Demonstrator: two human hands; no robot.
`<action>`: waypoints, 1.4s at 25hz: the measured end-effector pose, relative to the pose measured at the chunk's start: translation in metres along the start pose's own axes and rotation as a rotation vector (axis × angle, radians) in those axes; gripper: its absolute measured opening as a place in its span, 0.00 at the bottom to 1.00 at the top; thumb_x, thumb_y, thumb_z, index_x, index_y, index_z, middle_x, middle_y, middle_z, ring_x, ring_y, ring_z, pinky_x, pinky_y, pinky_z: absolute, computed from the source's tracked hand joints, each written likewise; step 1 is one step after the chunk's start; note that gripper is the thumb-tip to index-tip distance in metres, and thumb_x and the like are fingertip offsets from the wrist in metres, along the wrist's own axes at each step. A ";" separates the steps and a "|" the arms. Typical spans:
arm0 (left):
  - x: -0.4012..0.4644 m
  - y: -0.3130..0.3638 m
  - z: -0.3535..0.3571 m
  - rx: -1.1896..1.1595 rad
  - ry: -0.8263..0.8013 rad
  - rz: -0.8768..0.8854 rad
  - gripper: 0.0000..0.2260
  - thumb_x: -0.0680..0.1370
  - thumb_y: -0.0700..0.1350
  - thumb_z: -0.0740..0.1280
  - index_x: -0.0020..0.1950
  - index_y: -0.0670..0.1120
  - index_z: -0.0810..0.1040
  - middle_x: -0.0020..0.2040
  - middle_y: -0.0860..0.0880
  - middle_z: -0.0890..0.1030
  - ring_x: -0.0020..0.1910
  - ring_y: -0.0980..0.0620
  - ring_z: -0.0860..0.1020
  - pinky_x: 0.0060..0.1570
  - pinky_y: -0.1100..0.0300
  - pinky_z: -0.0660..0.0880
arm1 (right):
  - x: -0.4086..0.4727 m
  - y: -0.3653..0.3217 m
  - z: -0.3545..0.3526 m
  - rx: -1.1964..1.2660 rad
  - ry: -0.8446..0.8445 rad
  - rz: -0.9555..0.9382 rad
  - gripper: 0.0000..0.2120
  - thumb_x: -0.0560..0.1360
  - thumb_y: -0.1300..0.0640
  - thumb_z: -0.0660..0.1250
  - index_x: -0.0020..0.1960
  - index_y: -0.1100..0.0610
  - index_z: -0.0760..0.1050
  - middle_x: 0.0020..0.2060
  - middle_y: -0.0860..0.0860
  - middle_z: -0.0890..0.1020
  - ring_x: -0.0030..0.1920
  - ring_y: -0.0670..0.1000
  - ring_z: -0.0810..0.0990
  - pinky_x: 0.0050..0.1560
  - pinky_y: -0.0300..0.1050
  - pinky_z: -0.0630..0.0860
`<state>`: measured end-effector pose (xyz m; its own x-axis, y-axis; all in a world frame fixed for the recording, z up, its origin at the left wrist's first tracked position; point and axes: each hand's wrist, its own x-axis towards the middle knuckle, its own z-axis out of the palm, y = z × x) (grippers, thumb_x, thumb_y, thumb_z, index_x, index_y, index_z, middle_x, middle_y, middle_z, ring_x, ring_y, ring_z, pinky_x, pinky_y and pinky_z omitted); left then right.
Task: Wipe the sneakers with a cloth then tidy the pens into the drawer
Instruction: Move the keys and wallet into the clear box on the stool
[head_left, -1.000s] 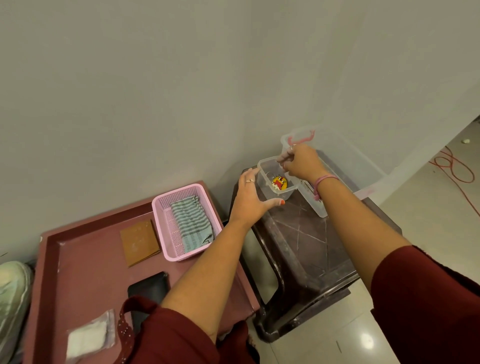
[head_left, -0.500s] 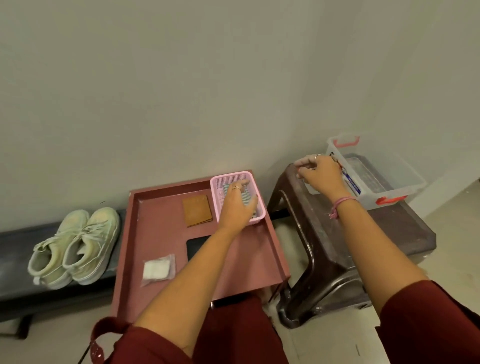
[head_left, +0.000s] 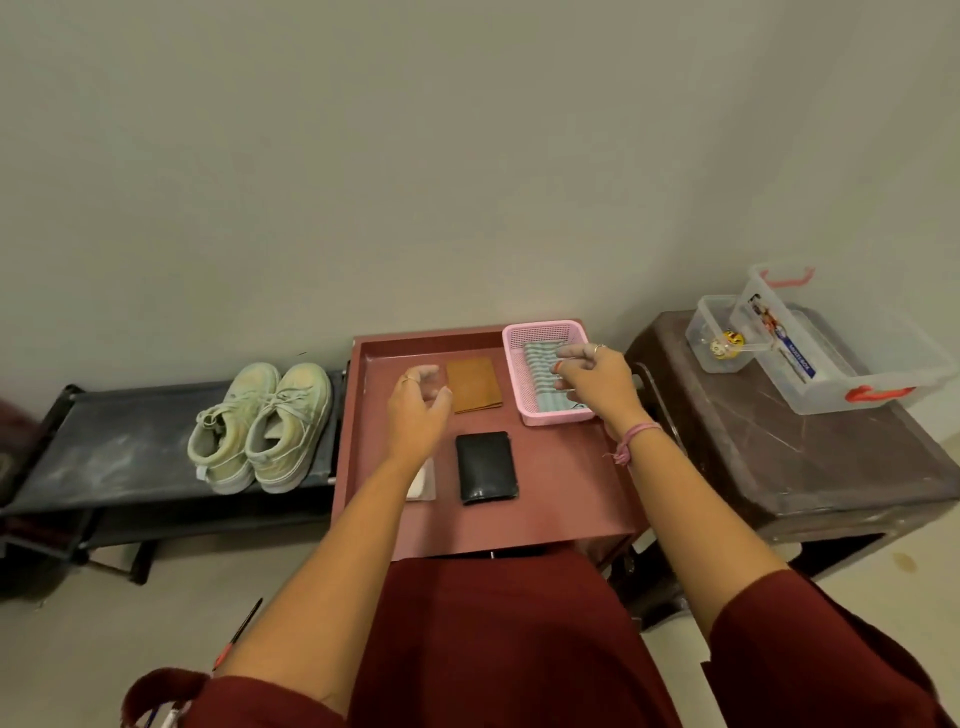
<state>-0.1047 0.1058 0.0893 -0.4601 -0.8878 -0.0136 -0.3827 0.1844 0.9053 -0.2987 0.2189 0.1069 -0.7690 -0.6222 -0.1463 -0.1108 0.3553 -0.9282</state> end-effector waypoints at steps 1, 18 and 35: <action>-0.002 -0.010 -0.003 0.000 -0.011 -0.027 0.16 0.78 0.40 0.65 0.66 0.43 0.73 0.63 0.49 0.76 0.53 0.56 0.75 0.51 0.66 0.69 | 0.002 0.006 0.014 -0.010 0.011 0.026 0.11 0.74 0.65 0.63 0.54 0.57 0.79 0.46 0.54 0.82 0.38 0.50 0.83 0.38 0.41 0.79; -0.005 -0.112 0.081 0.095 -0.277 -0.559 0.26 0.75 0.52 0.70 0.61 0.32 0.72 0.60 0.35 0.75 0.67 0.36 0.68 0.63 0.47 0.69 | 0.111 0.071 0.179 -0.754 -0.135 0.199 0.21 0.76 0.50 0.65 0.58 0.67 0.74 0.55 0.62 0.79 0.57 0.62 0.77 0.54 0.49 0.75; 0.005 -0.087 0.108 0.253 -0.220 -0.649 0.18 0.77 0.38 0.65 0.66 0.38 0.67 0.65 0.40 0.66 0.59 0.44 0.68 0.57 0.57 0.68 | 0.123 0.083 0.200 -0.356 0.150 0.454 0.27 0.65 0.51 0.78 0.59 0.60 0.75 0.56 0.56 0.81 0.55 0.58 0.79 0.56 0.53 0.76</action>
<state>-0.1603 0.1308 -0.0348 -0.2178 -0.7509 -0.6235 -0.7940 -0.2351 0.5606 -0.2762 0.0325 -0.0568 -0.8668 -0.2571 -0.4274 0.0653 0.7910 -0.6083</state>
